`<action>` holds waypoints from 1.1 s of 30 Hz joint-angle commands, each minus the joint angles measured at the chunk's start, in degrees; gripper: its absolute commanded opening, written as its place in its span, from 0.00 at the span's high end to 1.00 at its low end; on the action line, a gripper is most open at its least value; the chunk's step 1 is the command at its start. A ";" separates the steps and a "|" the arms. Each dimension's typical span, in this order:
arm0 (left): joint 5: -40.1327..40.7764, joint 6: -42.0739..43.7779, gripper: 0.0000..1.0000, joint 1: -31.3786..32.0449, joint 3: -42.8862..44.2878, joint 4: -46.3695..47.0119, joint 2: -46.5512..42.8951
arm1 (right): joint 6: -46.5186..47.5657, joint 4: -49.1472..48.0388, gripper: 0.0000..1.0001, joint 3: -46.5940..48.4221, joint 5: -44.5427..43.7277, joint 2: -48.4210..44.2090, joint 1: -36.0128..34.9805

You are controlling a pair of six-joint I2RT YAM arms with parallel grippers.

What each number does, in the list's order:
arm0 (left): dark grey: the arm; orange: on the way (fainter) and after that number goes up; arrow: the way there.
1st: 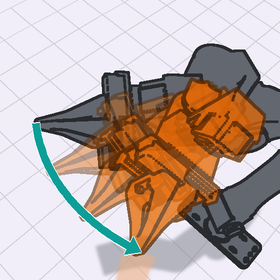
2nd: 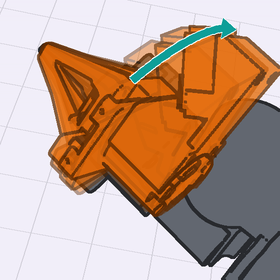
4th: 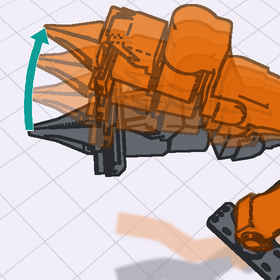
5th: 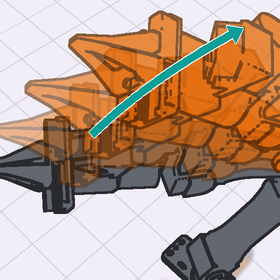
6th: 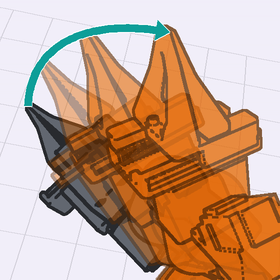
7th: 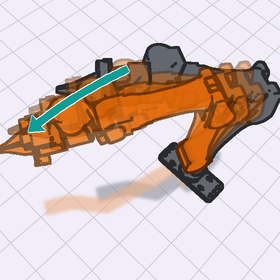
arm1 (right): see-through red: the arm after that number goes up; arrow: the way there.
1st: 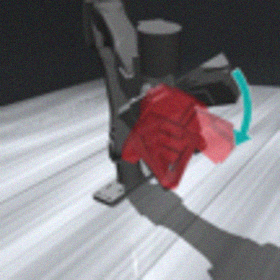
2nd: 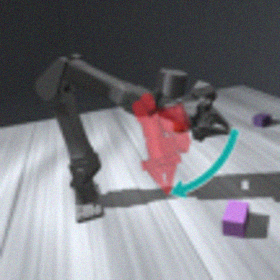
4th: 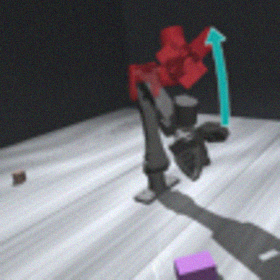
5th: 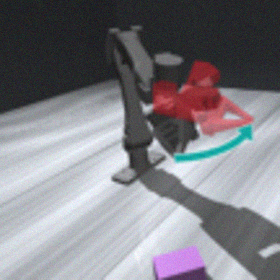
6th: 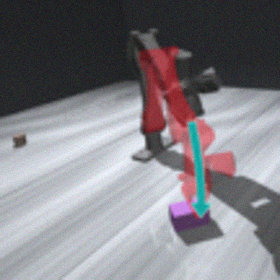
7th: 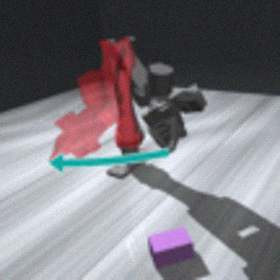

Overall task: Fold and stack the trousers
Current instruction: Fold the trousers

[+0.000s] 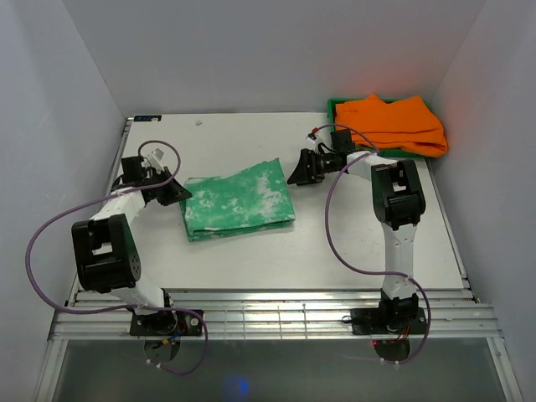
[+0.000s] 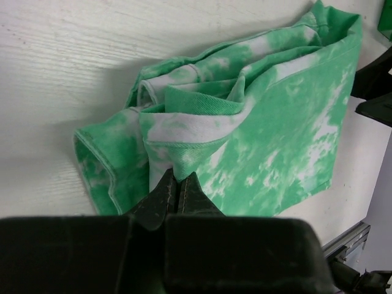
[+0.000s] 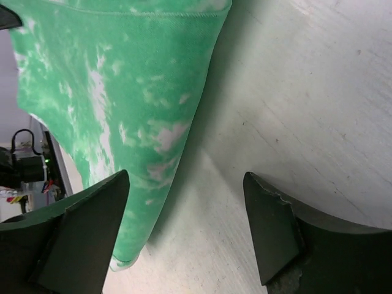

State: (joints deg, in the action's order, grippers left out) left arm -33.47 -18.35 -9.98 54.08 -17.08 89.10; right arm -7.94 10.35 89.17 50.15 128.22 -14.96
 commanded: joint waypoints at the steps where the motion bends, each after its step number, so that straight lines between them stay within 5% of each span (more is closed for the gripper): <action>1: 0.68 -0.46 1.00 -1.18 -1.44 1.44 4.21 | -7.15 -5.85 0.23 -3.02 5.21 2.29 0.28; 15: 2.53 1.56 1.00 -1.62 -0.30 3.55 18.47 | -19.12 -19.05 0.07 -5.15 6.28 4.92 -2.79; 18: 2.45 2.44 1.00 -1.71 0.32 4.16 19.53 | -19.73 -17.99 0.46 -5.05 5.92 6.42 -3.50; 19: 1.49 2.88 1.00 -1.62 0.84 4.60 20.23 | -19.91 -20.69 0.84 -6.27 3.92 4.95 -2.89; 20: 0.87 3.14 1.00 -1.62 2.15 4.95 20.76 | -20.61 -23.42 0.92 -8.29 2.95 3.36 -2.27; 24: -5.54 4.81 1.00 -1.62 7.78 5.91 24.36 | -24.66 -33.37 0.92 -20.26 0.30 -5.16 2.82; 30: -17.64 6.48 0.95 -1.54 13.15 8.56 26.21 | -16.77 -26.46 0.92 -27.38 0.83 -14.49 5.65; 33: -23.63 7.71 0.80 -1.54 14.29 7.42 24.37 | -13.59 -21.27 0.72 -25.45 2.75 -14.41 5.56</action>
State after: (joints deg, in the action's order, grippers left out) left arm -54.85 -14.96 -8.67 66.13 -10.24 115.74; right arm -27.35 -16.69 62.17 52.86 115.63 -11.73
